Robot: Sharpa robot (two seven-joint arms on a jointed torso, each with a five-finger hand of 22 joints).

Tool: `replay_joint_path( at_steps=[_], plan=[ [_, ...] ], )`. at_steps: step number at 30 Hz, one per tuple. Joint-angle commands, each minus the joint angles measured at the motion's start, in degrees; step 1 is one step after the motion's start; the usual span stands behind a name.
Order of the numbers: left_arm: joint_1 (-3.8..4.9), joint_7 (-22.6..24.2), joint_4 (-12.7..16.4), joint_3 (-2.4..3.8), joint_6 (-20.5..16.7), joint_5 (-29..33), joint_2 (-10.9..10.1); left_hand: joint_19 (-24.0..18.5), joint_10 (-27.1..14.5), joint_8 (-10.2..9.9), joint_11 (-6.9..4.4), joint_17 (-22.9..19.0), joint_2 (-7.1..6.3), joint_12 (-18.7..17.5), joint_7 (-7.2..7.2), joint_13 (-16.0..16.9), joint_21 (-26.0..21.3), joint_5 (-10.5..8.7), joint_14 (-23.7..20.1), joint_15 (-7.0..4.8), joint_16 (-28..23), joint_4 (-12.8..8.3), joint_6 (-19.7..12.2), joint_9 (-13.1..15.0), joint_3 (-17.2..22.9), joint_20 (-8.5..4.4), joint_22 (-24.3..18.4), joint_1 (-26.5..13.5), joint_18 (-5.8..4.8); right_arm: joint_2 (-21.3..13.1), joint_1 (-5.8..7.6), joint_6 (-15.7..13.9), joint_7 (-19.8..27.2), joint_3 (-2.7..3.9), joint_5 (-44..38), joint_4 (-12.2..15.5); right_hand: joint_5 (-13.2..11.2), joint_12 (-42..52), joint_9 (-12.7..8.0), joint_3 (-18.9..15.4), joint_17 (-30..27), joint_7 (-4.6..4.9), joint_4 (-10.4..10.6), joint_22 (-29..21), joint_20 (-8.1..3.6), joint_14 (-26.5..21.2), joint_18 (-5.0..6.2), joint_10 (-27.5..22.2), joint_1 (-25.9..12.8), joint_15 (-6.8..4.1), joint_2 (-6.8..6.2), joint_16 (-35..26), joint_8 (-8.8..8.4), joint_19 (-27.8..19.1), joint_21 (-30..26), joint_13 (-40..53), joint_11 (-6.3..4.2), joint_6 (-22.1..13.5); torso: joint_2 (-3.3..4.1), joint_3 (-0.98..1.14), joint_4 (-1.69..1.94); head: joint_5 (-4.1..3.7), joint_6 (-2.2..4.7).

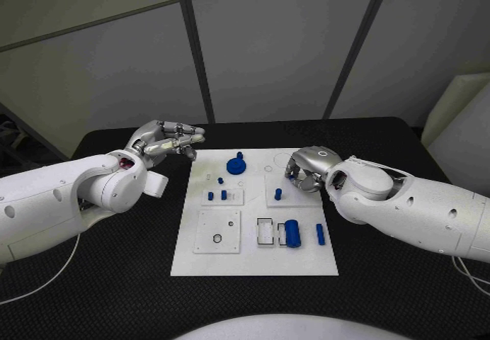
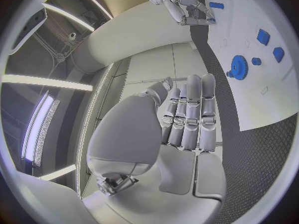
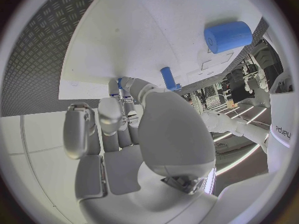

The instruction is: Assemble the parts on the task board

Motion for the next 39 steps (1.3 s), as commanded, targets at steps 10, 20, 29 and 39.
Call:
replay_joint_path(
  at_steps=[10, 20, 29, 39],
  plan=[
    [0.05, 0.9, 0.0, 0.06, 0.0, 0.3, -0.2, -0.5, -2.0, 0.2, 0.27, -0.5, -0.19, 0.0, 0.35, -0.3, -0.6, -0.03, -0.5, 0.14, -0.5, -0.6, -0.3, -0.1, -0.2, 0.05, -0.2, 0.5, -1.06, -1.9, 0.02, -7.6, 0.9, 0.07, -0.8, 3.1, 0.2, -0.1, 0.1, 0.9, 0.4, 0.08, -0.5, 7.0, 0.12, 2.1, -1.01, 0.7, 0.0, -0.48, 0.21, 0.9, 0.2, 0.6, 0.6, 0.2, -0.27, 0.4, -0.08, -0.04, 0.01, 0.02, 0.22],
    [0.05, 0.8, 0.0, 0.06, -0.1, 0.3, -0.2, -0.5, -2.7, 0.2, 0.41, -0.6, -0.17, -0.1, 0.47, -0.4, -0.7, -0.04, -0.6, 0.24, -0.6, -0.7, -0.5, -0.1, -0.3, 0.12, -0.3, 0.5, -1.07, -4.1, 0.03, -11.0, 2.7, 0.18, 1.5, 8.1, 0.5, -0.2, 0.1, 1.4, 0.8, 0.13, -0.8, 7.7, 0.14, 2.1, -1.18, 0.8, 0.0, -0.45, 0.1, 1.6, 0.13, 1.0, 1.3, 0.3, -0.23, 0.5, -0.02, -0.01, -0.01, 0.42, 0.26],
    [0.05, 0.8, -0.2, 0.07, 0.0, 0.3, 0.6, -0.5, -3.0, 0.2, 0.46, -0.7, -0.13, -0.1, 0.5, -0.4, -0.8, -0.04, -0.6, 0.28, -0.6, -0.7, -0.5, -0.1, -0.3, 0.15, -0.3, 0.6, -1.07, -2.1, 0.03, -10.6, 4.7, 0.24, 6.4, 13.1, 0.7, -0.3, 0.1, 1.6, 0.8, 0.21, -1.0, 7.8, 0.16, 2.0, -1.2, 0.7, 0.0, -0.41, 0.07, 1.8, 0.04, 1.1, 1.4, 0.3, -0.16, 0.4, -0.05, -0.06, 0.14, 2.14, 0.48],
    [0.07, 0.8, -0.8, 0.07, -0.1, 0.3, 2.0, -0.5, -3.3, 0.3, 0.51, -0.8, -0.13, -0.2, 0.53, -0.4, -0.8, -0.05, -0.7, 0.34, -0.7, -0.7, -0.5, -0.1, -0.4, 0.19, -0.3, 0.5, -1.08, 3.7, -1.25, -7.8, 5.9, 0.16, 8.2, 12.3, 0.8, -0.4, 0.1, 1.8, 0.6, 0.31, -1.1, 7.8, 0.2, 2.0, -1.19, 0.6, -0.2, -0.35, 0.07, 1.8, -0.07, 1.0, 1.4, 0.3, -0.07, 0.3, 0.02, -0.16, 0.05, 5.58, -0.09]
  ],
)
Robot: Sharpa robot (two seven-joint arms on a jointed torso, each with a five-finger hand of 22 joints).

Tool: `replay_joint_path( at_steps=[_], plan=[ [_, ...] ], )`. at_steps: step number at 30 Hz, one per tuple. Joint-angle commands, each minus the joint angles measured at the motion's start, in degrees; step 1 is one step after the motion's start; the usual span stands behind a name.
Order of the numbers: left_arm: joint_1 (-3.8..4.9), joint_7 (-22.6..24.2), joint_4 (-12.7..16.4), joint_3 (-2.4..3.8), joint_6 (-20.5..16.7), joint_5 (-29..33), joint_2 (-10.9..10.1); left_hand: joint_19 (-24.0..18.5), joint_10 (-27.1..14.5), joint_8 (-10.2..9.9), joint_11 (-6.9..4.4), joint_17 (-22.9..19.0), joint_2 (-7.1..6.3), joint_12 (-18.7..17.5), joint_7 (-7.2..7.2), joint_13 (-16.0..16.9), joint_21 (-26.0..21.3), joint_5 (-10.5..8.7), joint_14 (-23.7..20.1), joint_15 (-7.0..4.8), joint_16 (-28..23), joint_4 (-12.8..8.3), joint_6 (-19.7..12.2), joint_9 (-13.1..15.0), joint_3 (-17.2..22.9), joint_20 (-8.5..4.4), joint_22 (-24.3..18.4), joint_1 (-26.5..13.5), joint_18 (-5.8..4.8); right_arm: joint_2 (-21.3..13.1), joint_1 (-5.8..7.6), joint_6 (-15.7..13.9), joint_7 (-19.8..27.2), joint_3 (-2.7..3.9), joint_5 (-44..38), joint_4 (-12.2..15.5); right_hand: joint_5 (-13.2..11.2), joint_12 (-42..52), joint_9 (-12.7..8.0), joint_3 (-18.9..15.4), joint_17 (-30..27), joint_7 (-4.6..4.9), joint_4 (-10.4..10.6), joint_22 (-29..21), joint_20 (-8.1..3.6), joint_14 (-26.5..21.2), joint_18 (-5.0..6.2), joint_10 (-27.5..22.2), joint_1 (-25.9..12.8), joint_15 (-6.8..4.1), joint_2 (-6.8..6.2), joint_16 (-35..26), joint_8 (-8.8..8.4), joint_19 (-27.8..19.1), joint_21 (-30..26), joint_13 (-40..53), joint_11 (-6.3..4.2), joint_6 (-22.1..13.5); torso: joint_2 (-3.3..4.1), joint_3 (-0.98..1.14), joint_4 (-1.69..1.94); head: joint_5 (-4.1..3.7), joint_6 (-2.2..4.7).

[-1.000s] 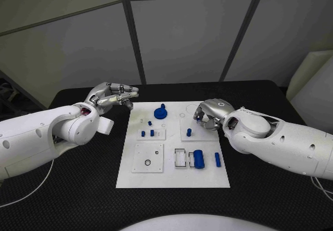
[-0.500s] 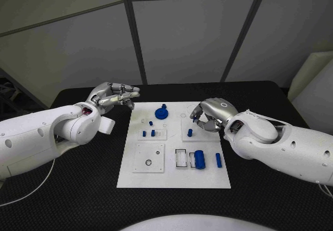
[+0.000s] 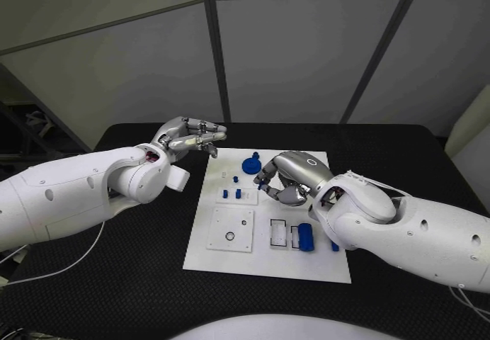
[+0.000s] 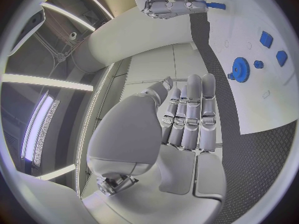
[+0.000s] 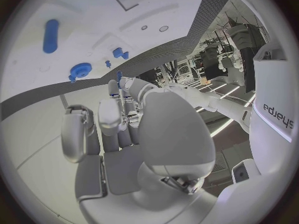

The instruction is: Assemble the parts on the task board

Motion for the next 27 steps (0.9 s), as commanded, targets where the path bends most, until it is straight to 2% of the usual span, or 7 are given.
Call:
replay_joint_path(
  at_steps=[1, 4, 7, 11, 14, 23, 27],
  plan=[
    [0.07, 0.8, 0.0, 0.07, 0.0, 0.2, 0.4, -0.3, -0.4, 0.3, -0.1, -0.1, -0.13, -0.2, 0.31, -0.1, -0.4, -0.04, -0.5, 0.13, -0.3, -0.4, -0.3, -0.1, -0.1, -0.03, -0.1, 0.5, -1.08, 1.3, -0.66, 1.7, 1.5, -0.05, 1.9, -0.8, 0.2, -0.2, 0.0, 0.4, -0.1, 0.15, -0.1, 7.8, -0.09, 2.0, -0.29, 0.6, -0.1, -0.36, 0.09, 0.3, 0.13, 0.3, 0.2, 0.1, -0.07, 0.2, 0.07, -0.05, -0.11, 0.75, -0.23],
    [0.08, 0.8, -0.2, 0.07, -0.2, 0.2, 0.8, -0.3, -0.4, 0.3, -0.1, -0.1, -0.13, -0.2, 0.31, -0.1, -0.4, -0.04, -0.5, 0.13, -0.3, -0.4, -0.3, -0.1, -0.1, -0.03, -0.1, 0.5, -1.08, 2.6, -1.41, 2.7, 1.5, -0.1, 1.9, -1.7, 0.2, -0.2, 0.0, 0.4, -0.2, 0.16, -0.1, 7.7, -0.08, 1.9, -0.26, 0.6, -0.2, -0.34, 0.11, 0.2, 0.12, 0.2, 0.1, 0.1, -0.06, 0.2, 0.08, 0.03, -0.19, 1.41, -0.07],
    [0.09, 0.8, -0.4, 0.08, -0.3, 0.2, 1.3, -0.3, -0.5, 0.3, -0.09, -0.1, -0.12, -0.2, 0.31, -0.1, -0.4, -0.05, -0.5, 0.14, -0.3, -0.4, -0.3, -0.1, -0.1, -0.02, -0.1, 0.5, -1.08, 3.8, -2.14, 3.9, 1.5, -0.48, 1.7, -2.7, 0.2, -0.3, 0.0, 0.5, -0.4, 0.2, -0.1, 7.7, -0.06, 1.9, -0.24, 0.5, -0.2, -0.31, 0.13, 0.1, 0.07, 0.1, 0.1, 0.1, -0.02, 0.1, 0.02, 0.03, -0.06, 2.18, -0.35],
    [0.09, 0.8, -0.6, 0.08, -0.4, 0.2, 1.9, -0.4, -0.6, 0.3, -0.06, -0.2, -0.11, -0.2, 0.36, -0.1, -0.4, -0.05, -0.5, 0.18, -0.3, -0.4, -0.3, -0.1, -0.1, 0.01, -0.1, 0.5, -1.09, 4.9, -2.6, 5.4, 1.4, -1.11, 1.3, -3.3, 0.2, -0.3, 0.0, 0.5, -0.4, 0.23, 0.0, 7.7, -0.04, 1.9, -0.23, 0.5, -0.3, -0.29, 0.13, 0.2, 0.04, 0.1, 0.1, 0.1, 0.0, 0.1, 0.05, 0.1, -0.21, 3.04, -0.69],
    [0.1, 0.8, -0.8, 0.08, -0.5, 0.2, 2.2, -0.4, -0.8, 0.3, -0.03, -0.2, -0.11, -0.2, 0.4, -0.1, -0.5, -0.05, -0.5, 0.21, -0.3, -0.4, -0.4, -0.1, -0.2, 0.04, -0.1, 0.4, -1.1, 5.6, -2.76, 6.2, 1.4, -1.34, 1.0, -3.6, 0.1, -0.3, 0.0, 0.4, -0.4, 0.24, 0.0, 7.7, -0.03, 1.9, -0.24, 0.5, -0.4, -0.28, 0.13, 0.2, 0.02, 0.1, 0.1, 0.1, 0.02, 0.0, 0.03, 0.1, -0.14, 3.51, -0.98],
    [0.1, 0.8, -0.9, 0.09, -0.5, 0.2, 2.5, -0.4, -1.0, 0.3, 0.03, -0.3, -0.13, -0.1, 0.48, -0.1, -0.6, -0.06, -0.6, 0.25, -0.4, -0.4, -0.6, -0.1, -0.3, 0.08, -0.2, 0.4, -1.1, 6.4, -2.98, 7.8, 1.0, -1.58, 0.3, -4.4, 0.1, -0.4, 0.0, 0.4, -0.4, 0.29, 0.0, 7.8, 0.01, 1.8, -0.26, 0.4, -0.6, -0.23, 0.14, 0.3, -0.03, 0.2, 0.2, 0.2, 0.06, 0.0, 0.04, 0.06, -0.18, 4.51, -1.84],
    [0.1, 0.7, -0.8, 0.09, -0.4, 0.2, 2.5, -0.3, -1.2, 0.2, 0.07, -0.3, -0.12, -0.1, 0.53, 0.0, -0.5, -0.05, -0.6, 0.28, -0.4, -0.4, -0.8, -0.1, -0.4, 0.11, -0.2, 0.4, -1.09, 6.5, -3.01, 8.3, 1.1, -1.66, 0.2, -4.5, 0.1, -0.4, 0.0, 0.4, -0.4, 0.29, 0.0, 7.8, 0.02, 1.8, -0.26, 0.4, -0.6, -0.23, 0.14, 0.3, -0.03, 0.2, 0.2, 0.2, 0.06, 0.0, 0.09, 0.01, -0.15, 4.63, -2.06]
  ],
)
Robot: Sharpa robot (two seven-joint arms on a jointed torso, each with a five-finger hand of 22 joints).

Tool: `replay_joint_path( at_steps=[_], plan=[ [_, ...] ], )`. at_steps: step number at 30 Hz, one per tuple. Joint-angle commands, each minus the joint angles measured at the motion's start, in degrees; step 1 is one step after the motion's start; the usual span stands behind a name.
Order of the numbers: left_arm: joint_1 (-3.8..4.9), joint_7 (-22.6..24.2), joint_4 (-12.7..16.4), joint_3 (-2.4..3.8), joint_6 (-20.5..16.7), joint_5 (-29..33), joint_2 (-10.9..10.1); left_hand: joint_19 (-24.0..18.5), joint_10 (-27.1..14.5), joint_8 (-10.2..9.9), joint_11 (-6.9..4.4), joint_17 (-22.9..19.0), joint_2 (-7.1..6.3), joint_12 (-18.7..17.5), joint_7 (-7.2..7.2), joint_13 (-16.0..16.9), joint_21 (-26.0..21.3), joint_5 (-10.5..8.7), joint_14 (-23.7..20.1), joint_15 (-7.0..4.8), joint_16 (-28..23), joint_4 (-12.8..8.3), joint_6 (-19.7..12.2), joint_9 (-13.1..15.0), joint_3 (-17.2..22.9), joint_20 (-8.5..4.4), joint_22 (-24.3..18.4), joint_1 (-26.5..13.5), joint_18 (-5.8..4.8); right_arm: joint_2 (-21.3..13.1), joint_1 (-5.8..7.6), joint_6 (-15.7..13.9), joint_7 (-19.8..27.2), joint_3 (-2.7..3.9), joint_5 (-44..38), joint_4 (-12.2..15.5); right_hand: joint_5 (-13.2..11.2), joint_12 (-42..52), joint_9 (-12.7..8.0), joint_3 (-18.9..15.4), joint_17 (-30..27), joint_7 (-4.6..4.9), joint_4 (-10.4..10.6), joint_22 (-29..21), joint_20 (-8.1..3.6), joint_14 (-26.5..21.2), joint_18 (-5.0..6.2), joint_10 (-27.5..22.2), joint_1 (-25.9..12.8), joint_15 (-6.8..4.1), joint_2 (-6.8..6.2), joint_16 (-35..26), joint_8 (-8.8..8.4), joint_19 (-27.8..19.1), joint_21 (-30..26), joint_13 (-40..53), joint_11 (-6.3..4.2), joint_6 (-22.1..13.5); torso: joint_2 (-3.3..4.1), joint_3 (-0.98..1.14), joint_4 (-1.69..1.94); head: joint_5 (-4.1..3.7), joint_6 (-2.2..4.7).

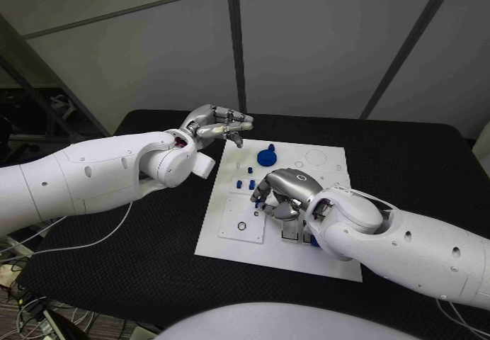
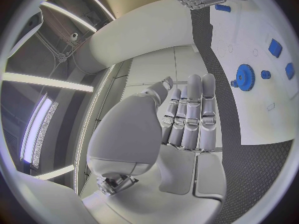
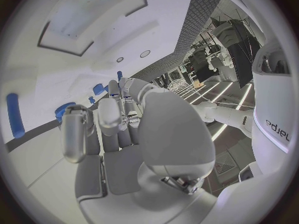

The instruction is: Assemble the parts on the task board

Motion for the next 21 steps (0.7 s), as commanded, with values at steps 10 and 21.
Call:
replay_joint_path(
  at_steps=[10, 21],
  plan=[
    [0.08, 0.7, 0.1, 0.08, 0.1, 0.2, 0.0, -0.2, -0.5, 0.2, 0.09, -0.1, -0.08, -0.1, 0.15, 0.0, -0.3, -0.05, -0.4, 0.09, -0.2, -0.3, -0.5, -0.1, -0.2, 0.13, -0.1, 0.4, -1.09, 0.5, -0.03, 3.0, 0.2, -0.8, -0.9, -0.2, -0.2, -0.4, 0.1, 0.1, -0.1, 0.36, 0.2, 7.8, 0.07, 1.8, -0.27, 0.4, -0.8, -0.19, 0.13, 0.4, 0.19, 0.1, 0.2, 0.2, 0.05, 0.1, 0.04, -0.03, -0.02, 0.36, -0.6],
    [0.1, 0.7, 0.2, 0.08, 0.1, 0.2, 0.0, -0.1, -0.6, 0.2, 0.1, -0.1, -0.09, 0.0, 0.16, 0.0, -0.3, -0.04, -0.4, 0.1, -0.3, -0.3, -0.5, -0.1, -0.3, 0.14, -0.1, 0.4, -1.09, 0.8, -0.07, 4.2, 0.2, -1.01, -1.3, -0.6, -0.2, -0.4, 0.1, 0.1, -0.1, 0.36, 0.2, 7.8, 0.07, 1.8, -0.27, 0.4, -0.8, -0.19, 0.13, 0.4, 0.19, 0.1, 0.2, 0.2, 0.05, 0.1, 0.0, -0.03, -0.03, 0.45, -0.99]
  ],
)
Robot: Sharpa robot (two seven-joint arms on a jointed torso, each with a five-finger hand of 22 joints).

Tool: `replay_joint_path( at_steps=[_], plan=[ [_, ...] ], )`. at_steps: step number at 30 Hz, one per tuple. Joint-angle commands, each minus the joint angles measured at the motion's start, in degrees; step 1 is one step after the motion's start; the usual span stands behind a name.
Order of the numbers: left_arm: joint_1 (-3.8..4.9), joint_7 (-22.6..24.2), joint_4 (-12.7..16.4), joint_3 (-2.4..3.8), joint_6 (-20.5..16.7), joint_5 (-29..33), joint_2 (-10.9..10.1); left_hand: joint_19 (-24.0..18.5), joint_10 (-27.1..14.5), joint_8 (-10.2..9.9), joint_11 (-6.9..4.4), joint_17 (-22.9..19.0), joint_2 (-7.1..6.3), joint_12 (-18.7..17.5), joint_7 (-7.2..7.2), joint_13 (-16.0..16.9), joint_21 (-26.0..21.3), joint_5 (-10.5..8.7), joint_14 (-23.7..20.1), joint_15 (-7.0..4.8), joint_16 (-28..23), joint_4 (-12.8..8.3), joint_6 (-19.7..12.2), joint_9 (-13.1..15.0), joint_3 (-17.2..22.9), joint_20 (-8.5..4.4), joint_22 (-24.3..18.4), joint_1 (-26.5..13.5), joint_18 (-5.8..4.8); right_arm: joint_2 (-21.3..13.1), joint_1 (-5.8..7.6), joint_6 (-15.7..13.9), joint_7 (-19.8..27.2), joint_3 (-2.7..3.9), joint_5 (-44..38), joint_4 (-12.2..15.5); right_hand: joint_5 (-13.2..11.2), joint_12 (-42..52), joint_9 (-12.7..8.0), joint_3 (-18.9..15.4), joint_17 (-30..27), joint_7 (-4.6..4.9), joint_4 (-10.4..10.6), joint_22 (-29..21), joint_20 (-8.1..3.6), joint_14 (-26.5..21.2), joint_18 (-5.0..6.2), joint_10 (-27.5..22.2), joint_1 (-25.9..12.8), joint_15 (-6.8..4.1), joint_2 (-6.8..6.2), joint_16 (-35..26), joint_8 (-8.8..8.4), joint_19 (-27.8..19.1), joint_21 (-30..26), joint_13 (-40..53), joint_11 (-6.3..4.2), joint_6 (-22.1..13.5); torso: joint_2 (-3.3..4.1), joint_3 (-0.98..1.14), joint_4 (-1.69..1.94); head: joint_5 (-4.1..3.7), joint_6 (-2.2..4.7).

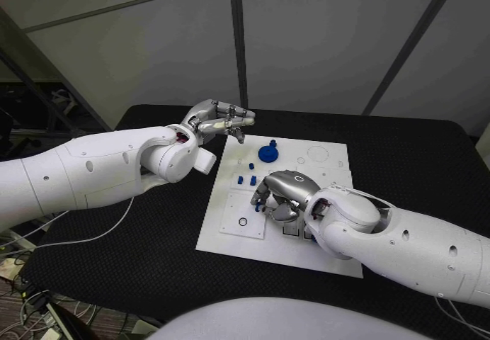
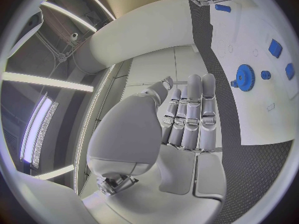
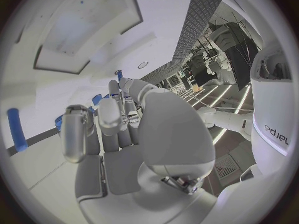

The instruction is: Assemble the parts on the task board

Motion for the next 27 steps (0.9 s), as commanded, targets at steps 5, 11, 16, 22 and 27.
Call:
replay_joint_path(
  at_steps=[5, 11, 16, 22, 27],
  plan=[
    [0.09, 0.6, 0.1, 0.08, 0.1, 0.2, 0.0, -0.1, -0.4, 0.2, -0.1, -0.1, -0.09, 0.0, -0.04, 0.0, -0.3, -0.04, -0.4, 0.1, -0.3, -0.2, -0.3, -0.1, -0.1, 0.14, -0.1, 0.4, -1.08, 0.2, -0.03, 1.5, -0.1, -0.12, -1.1, -0.3, -0.4, -0.1, 0.1, 0.0, -0.1, 0.25, 0.1, 7.9, 0.1, 1.8, -0.29, 0.3, -0.6, -0.2, -0.12, 0.5, 0.18, 0.2, 0.3, 0.1, 0.15, 0.1, -0.02, 0.0, 0.01, 0.06, -0.2],
    [0.1, 0.6, 0.2, 0.08, 0.2, 0.2, 0.0, -0.1, -0.5, 0.2, -0.08, -0.1, -0.11, 0.0, -0.02, 0.0, -0.3, -0.04, -0.4, 0.12, -0.3, -0.2, -0.4, -0.1, -0.1, 0.15, -0.1, 0.4, -1.07, 0.4, -0.04, 1.6, -0.7, -0.13, -2.6, -0.6, -0.4, -0.1, 0.1, 0.0, -0.1, 0.25, 0.1, 7.9, 0.1, 1.8, -0.29, 0.3, -0.6, -0.2, -0.12, 0.5, 0.18, 0.2, 0.3, 0.1, 0.15, 0.1, -0.04, -0.01, 0.02, 0.09, -0.27],
    [0.11, 0.6, 0.3, 0.08, 0.2, 0.2, -0.1, -0.1, -0.5, 0.2, -0.08, -0.1, -0.11, 0.0, -0.02, 0.0, -0.3, -0.04, -0.4, 0.12, -0.3, -0.2, -0.4, -0.1, -0.1, 0.15, -0.1, 0.4, -1.07, 0.6, -0.05, 2.4, -0.9, -0.14, -3.4, -0.6, -0.4, -0.1, 0.1, 0.0, -0.2, 0.24, 0.1, 7.8, 0.11, 1.7, -0.27, 0.3, -0.6, -0.19, -0.12, 0.4, 0.18, 0.1, 0.2, 0.2, 0.15, 0.1, -0.04, -0.03, 0.0, 0.13, -0.37],
    [0.13, 0.6, 0.3, 0.08, 0.2, 0.2, -0.1, -0.1, -0.5, 0.2, -0.08, -0.1, -0.11, 0.0, -0.02, 0.0, -0.3, -0.04, -0.4, 0.12, -0.3, -0.2, -0.4, -0.1, -0.1, 0.15, -0.1, 0.4, -1.07, 0.7, -0.06, 2.9, -0.7, -0.22, -3.7, -0.6, -0.8, -0.3, 0.1, -0.4, -0.7, 0.26, 0.1, 7.6, 0.16, 1.6, -0.17, 0.1, -1.0, -0.16, -0.3, 0.2, 0.06, -0.2, -0.1, 0.2, 0.18, -0.1, -0.02, -0.03, 0.01, 0.18, -0.44],
    [0.15, 0.6, 0.3, 0.08, 0.2, 0.2, -0.2, -0.1, -0.5, 0.2, -0.08, -0.1, -0.11, 0.0, -0.02, 0.0, -0.3, -0.04, -0.4, 0.12, -0.3, -0.2, -0.4, -0.1, -0.1, 0.15, -0.1, 0.4, -1.07, 0.8, -0.06, 3.3, -0.3, -0.36, -3.6, -0.6, 0.1, -2.5, -0.6, -1.7, -2.3, 1.17, 1.0, 6.2, 0.78, 1.0, 0.25, -3.7, -3.1, 0.78, -1.47, -0.6, -1.33, -1.6, -1.5, -0.6, 1.29, -3.0, -0.05, 0.0, -0.03, 0.31, -0.55]
  ],
)
